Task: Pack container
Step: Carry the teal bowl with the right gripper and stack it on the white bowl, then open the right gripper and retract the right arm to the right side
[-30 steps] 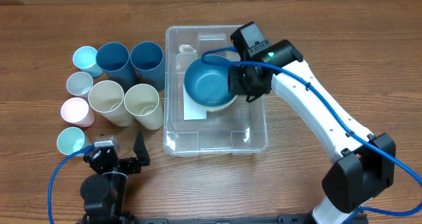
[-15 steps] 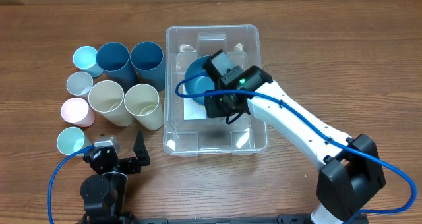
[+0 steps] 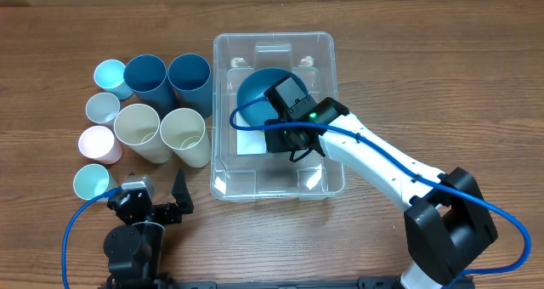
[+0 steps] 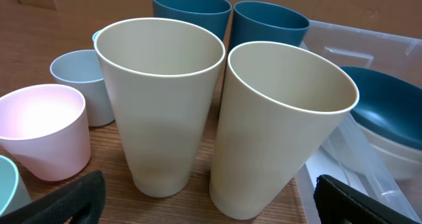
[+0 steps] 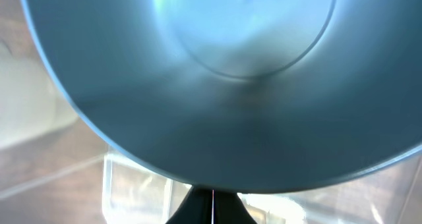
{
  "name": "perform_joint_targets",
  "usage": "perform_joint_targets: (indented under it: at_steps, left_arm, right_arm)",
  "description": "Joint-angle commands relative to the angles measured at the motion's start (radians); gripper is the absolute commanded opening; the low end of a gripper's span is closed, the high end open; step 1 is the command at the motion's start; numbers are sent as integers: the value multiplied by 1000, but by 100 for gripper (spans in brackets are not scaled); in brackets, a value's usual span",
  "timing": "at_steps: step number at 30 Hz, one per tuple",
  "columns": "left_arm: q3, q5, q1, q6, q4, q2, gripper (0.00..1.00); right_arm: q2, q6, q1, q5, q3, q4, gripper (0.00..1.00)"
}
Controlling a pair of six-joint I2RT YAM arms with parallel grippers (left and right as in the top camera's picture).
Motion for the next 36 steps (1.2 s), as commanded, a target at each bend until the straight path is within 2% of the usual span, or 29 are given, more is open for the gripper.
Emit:
perform_joint_targets:
  at_steps: [1, 10, 11, 14, 17, 23, 28, 32, 36]
  left_arm:
    - [-3, 14, -2, -10, 3, -10, 100]
    - [-3, 14, -2, -10, 3, -10, 100]
    - [-3, 14, -2, -10, 3, -10, 100]
    - [-3, 14, -2, -10, 3, -10, 100]
    - [-3, 14, -2, -10, 3, -10, 100]
    - [-3, 14, -2, -10, 3, -10, 100]
    - [-3, 14, -2, -10, 3, -10, 100]
    - [-3, 14, -2, -10, 3, -10, 100]
    - [-3, 14, -2, -10, 3, -10, 100]
  right_arm:
    - [-28, 1, -8, 85, -2, 69, 4]
    - [-29, -4, -16, 156, -2, 143, 5]
    - [-29, -23, -16, 156, -2, 143, 8]
    - [-41, -87, -16, 153, 14, 117, 38]
    - [-110, -86, -21, 152, 115, -34, 40]
    - [-326, -85, -54, 212, 296, -232, 61]
    - [-488, -74, -222, 340, 312, -280, 71]
    - [-553, -6, -463, 327, 312, -328, 76]
    - [-544, 40, -684, 225, 311, -398, 84]
